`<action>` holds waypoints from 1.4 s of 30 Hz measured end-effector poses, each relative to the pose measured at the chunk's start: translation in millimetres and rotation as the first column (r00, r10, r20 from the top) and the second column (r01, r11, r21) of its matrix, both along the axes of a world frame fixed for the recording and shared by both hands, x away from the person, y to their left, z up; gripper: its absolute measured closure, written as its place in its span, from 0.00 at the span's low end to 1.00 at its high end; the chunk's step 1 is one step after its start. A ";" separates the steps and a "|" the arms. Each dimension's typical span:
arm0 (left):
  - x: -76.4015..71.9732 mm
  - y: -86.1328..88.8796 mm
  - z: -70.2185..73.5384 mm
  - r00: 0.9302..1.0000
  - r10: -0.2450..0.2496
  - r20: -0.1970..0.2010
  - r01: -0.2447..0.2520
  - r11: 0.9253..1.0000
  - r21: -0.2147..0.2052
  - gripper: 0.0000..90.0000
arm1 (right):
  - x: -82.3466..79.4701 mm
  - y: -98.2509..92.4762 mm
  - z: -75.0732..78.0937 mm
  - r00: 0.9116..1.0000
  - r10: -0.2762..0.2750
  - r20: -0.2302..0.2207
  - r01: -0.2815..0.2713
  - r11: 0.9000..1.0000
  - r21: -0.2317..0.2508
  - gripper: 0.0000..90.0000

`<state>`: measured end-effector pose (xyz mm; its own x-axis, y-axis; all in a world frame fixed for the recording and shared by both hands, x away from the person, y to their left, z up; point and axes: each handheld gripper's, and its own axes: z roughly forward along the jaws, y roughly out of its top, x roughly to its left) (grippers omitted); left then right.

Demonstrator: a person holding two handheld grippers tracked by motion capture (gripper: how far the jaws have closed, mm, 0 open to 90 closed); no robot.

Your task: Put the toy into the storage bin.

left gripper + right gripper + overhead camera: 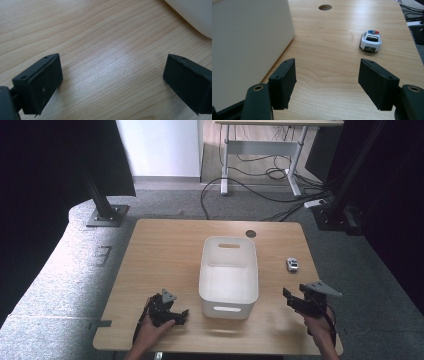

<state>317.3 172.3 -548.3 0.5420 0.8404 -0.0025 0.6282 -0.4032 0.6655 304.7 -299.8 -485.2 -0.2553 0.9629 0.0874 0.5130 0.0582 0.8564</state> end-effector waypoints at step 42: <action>3.3 -0.5 0.0 1.000 -0.012 -0.005 0.012 1.000 0.002 0.01 | 34.6 -22.0 -9.4 0.990 -0.114 -0.080 0.108 0.992 -0.069 0.29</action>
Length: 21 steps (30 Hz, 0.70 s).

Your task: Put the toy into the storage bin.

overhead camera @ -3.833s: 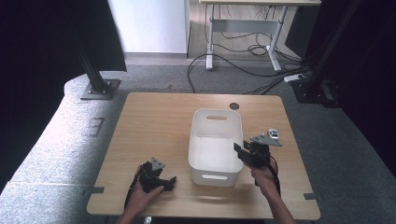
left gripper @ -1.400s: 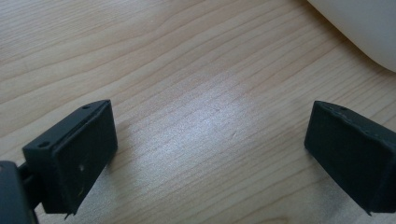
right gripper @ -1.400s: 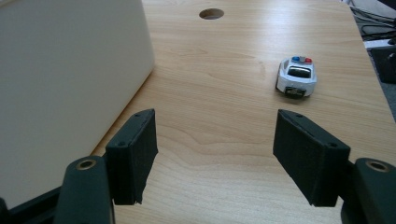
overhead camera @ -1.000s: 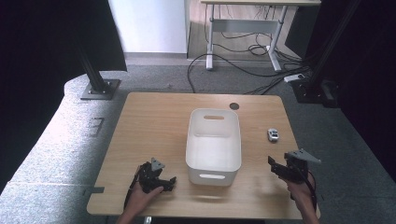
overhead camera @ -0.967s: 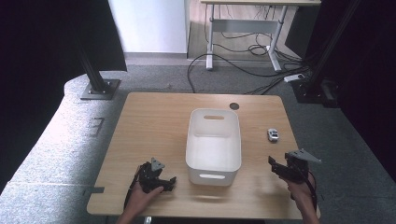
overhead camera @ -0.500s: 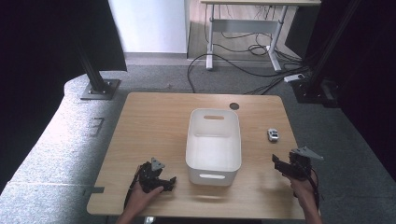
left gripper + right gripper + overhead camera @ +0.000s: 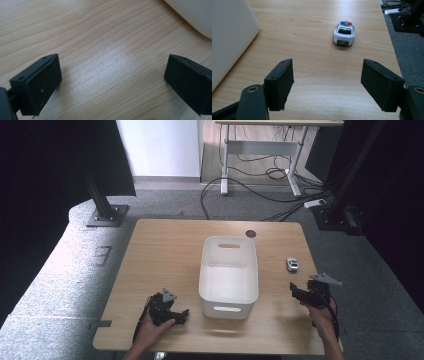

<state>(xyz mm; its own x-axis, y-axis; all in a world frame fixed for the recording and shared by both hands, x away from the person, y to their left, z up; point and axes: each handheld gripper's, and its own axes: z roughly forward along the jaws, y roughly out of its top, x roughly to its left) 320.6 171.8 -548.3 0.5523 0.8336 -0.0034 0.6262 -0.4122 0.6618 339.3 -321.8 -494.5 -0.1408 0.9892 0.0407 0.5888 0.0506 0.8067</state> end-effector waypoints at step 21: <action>2.1 -1.5 -0.1 1.000 0.001 -0.001 -0.001 1.000 0.000 0.01 | 32.8 1.1 26.6 0.998 -0.052 0.021 0.052 0.998 0.020 0.32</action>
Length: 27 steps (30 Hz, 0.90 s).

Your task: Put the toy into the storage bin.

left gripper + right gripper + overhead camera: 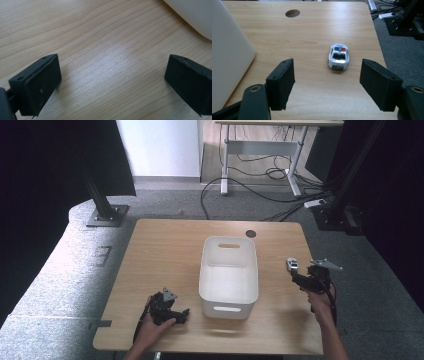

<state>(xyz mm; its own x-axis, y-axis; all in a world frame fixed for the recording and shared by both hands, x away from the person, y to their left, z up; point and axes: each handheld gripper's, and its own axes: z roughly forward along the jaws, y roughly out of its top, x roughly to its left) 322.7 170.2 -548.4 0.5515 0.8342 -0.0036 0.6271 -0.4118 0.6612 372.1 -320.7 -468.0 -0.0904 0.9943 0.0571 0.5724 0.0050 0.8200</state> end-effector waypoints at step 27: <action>0.0 0.0 -0.1 1.000 0.000 0.001 0.000 1.000 -0.001 0.01 | 42.1 11.4 2.9 0.997 0.010 -0.081 -0.013 0.999 -0.039 0.31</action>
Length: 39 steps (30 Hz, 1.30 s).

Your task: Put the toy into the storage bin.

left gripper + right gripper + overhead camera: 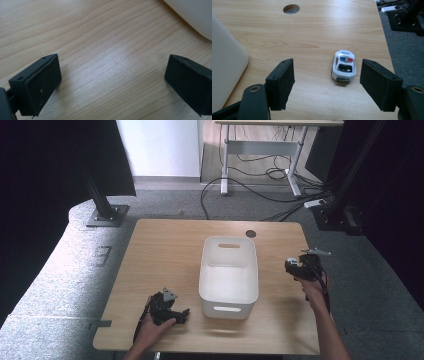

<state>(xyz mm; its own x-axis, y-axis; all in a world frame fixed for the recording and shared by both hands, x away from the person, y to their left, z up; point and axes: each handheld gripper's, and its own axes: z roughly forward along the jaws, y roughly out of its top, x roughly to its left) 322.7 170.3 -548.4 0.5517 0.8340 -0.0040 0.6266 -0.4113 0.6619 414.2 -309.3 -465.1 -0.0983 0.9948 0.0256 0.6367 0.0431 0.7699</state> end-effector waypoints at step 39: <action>0.1 -0.2 0.0 1.000 0.001 0.000 -0.001 1.000 0.000 0.01 | 33.6 -18.3 -18.8 0.997 -0.047 -0.063 0.048 0.999 0.007 0.33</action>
